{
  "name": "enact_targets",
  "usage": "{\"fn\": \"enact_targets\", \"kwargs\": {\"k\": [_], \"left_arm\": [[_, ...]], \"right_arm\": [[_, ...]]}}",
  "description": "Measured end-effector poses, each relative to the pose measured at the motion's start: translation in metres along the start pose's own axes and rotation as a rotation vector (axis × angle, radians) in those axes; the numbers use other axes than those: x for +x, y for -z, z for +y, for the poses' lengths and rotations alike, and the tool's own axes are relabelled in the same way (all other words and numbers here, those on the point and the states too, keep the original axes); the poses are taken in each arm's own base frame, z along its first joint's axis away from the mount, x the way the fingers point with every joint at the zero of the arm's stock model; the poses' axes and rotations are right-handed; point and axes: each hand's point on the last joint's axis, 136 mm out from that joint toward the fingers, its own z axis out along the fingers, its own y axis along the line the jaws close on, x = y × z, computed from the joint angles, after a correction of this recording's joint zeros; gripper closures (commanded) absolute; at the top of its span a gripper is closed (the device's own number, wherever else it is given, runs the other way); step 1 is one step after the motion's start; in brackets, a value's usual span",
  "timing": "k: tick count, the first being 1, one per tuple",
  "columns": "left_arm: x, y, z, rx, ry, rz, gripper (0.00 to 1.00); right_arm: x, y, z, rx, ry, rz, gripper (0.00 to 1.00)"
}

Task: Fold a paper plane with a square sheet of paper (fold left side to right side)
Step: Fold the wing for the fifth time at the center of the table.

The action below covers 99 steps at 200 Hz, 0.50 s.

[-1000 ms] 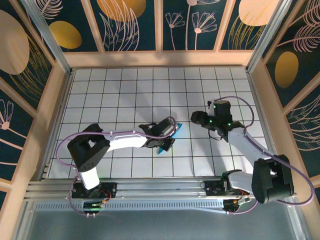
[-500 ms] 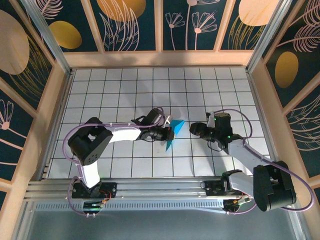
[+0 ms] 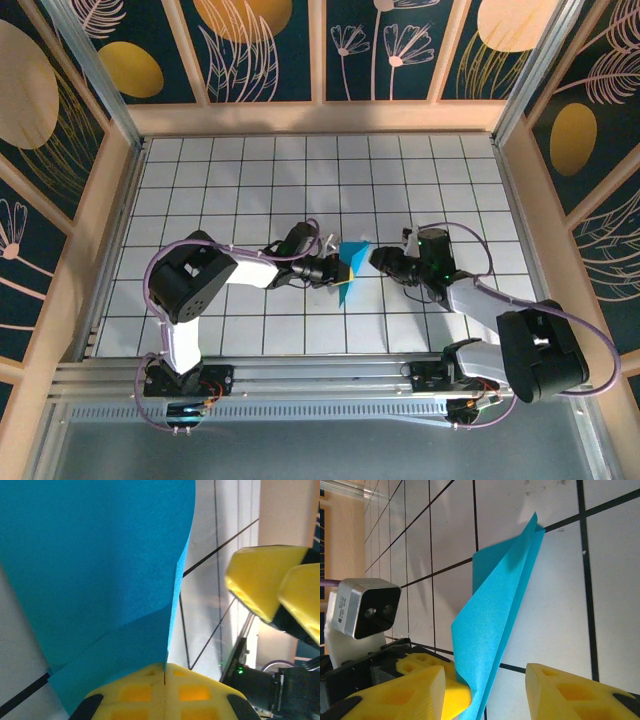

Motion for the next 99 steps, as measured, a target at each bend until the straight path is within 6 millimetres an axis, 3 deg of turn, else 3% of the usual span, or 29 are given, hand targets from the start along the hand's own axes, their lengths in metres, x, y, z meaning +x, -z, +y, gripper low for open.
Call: {"fn": "enact_targets", "kwargs": {"k": [99], "left_arm": [[-0.003, 0.009, -0.005, 0.148, 0.109, -0.027, 1.0]], "right_arm": [[0.008, -0.027, -0.005, 0.017, -0.052, 0.044, 0.59]]}}
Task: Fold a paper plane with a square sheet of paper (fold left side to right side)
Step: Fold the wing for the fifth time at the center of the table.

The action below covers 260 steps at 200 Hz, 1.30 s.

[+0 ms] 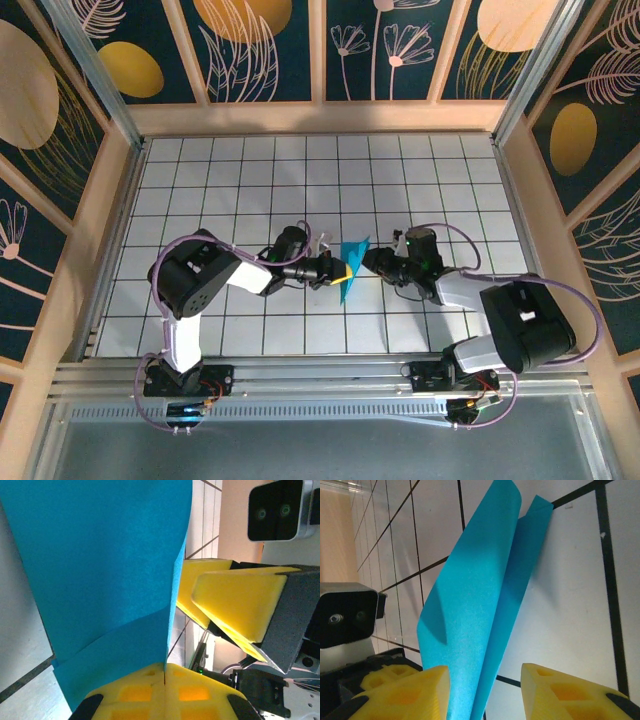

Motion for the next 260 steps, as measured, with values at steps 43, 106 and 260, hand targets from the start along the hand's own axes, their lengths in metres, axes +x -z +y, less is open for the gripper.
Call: {"fn": "enact_targets", "kwargs": {"k": [43, 106, 260], "left_arm": [[-0.004, 0.004, -0.002, 0.028, 0.017, -0.003, 1.0], [-0.003, 0.002, 0.005, 0.027, 0.026, 0.005, 1.0], [-0.004, 0.001, 0.01, 0.018, 0.043, 0.006, 1.0]], "right_arm": [[-0.007, -0.007, 0.007, -0.012, 0.005, -0.011, 0.61], [-0.011, -0.017, 0.008, -0.001, 0.003, -0.007, 0.63], [-0.007, -0.036, 0.004, 0.054, -0.011, 0.025, 0.63]]}}
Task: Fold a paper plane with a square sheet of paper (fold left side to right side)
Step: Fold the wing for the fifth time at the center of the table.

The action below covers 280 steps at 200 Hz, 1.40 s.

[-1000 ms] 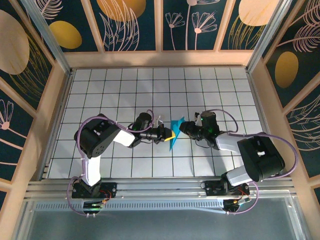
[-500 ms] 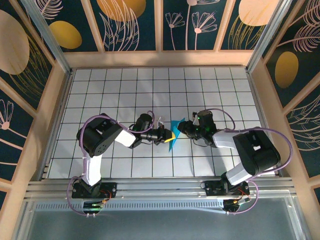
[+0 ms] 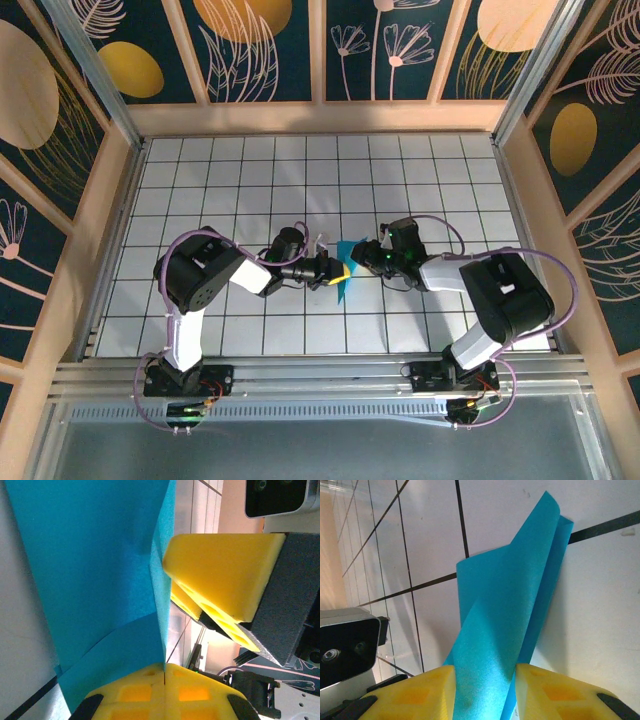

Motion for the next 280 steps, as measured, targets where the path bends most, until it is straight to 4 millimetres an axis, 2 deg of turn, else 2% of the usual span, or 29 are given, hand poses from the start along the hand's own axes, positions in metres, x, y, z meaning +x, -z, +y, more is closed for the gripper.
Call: {"fn": "enact_targets", "kwargs": {"k": [37, 108, 151, 184, 223, 252, 280], "left_arm": [[0.001, 0.0, 0.003, -0.005, 0.005, 0.001, 0.85], [0.002, 0.003, 0.01, -0.04, 0.006, -0.005, 0.72], [-0.007, 0.011, 0.002, -0.047, -0.03, -0.045, 0.62], [-0.012, 0.011, 0.008, -0.088, -0.035, -0.054, 0.6], [-0.023, 0.006, 0.002, -0.099, -0.068, -0.064, 0.6], [-0.026, 0.003, 0.003, -0.121, -0.082, -0.058, 0.64], [-0.028, 0.001, 0.007, -0.147, -0.093, -0.054, 0.74]], "right_arm": [[0.001, -0.006, -0.003, 0.028, -0.006, 0.014, 0.63], [0.0, -0.01, -0.003, 0.045, -0.011, 0.025, 0.63], [0.0, -0.01, -0.003, 0.046, -0.007, 0.025, 0.63], [0.0, -0.01, -0.003, 0.047, -0.005, 0.027, 0.63], [0.001, -0.01, -0.003, 0.05, -0.006, 0.029, 0.63], [0.0, -0.01, -0.004, 0.057, -0.008, 0.031, 0.63], [0.0, -0.01, -0.003, 0.059, -0.008, 0.032, 0.63]]}}
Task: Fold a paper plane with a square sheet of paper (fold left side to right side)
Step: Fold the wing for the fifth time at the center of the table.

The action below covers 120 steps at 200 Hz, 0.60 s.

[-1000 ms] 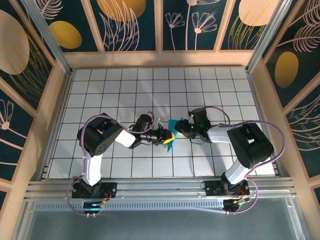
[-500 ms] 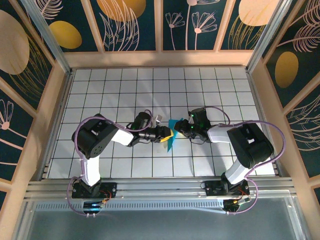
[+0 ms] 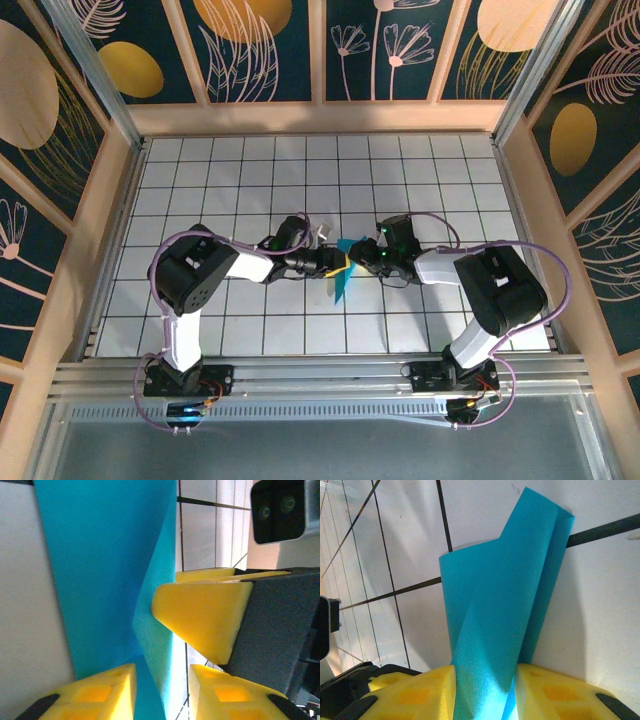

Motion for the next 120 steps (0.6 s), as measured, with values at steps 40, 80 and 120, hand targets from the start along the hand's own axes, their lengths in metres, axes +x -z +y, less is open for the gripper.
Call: {"fn": "enact_targets", "kwargs": {"k": [40, 80, 120], "left_arm": [[-0.003, -0.002, 0.01, -0.044, -0.008, -0.013, 0.9], [-0.004, -0.002, 0.015, -0.068, -0.014, -0.02, 0.92], [-0.004, -0.001, 0.021, -0.099, -0.021, -0.027, 0.92]], "right_arm": [[0.001, 0.0, 0.0, 0.006, 0.008, 0.002, 0.63], [0.001, -0.001, 0.0, 0.016, 0.017, 0.004, 0.63], [0.001, -0.002, -0.001, 0.032, 0.019, 0.011, 0.63]]}}
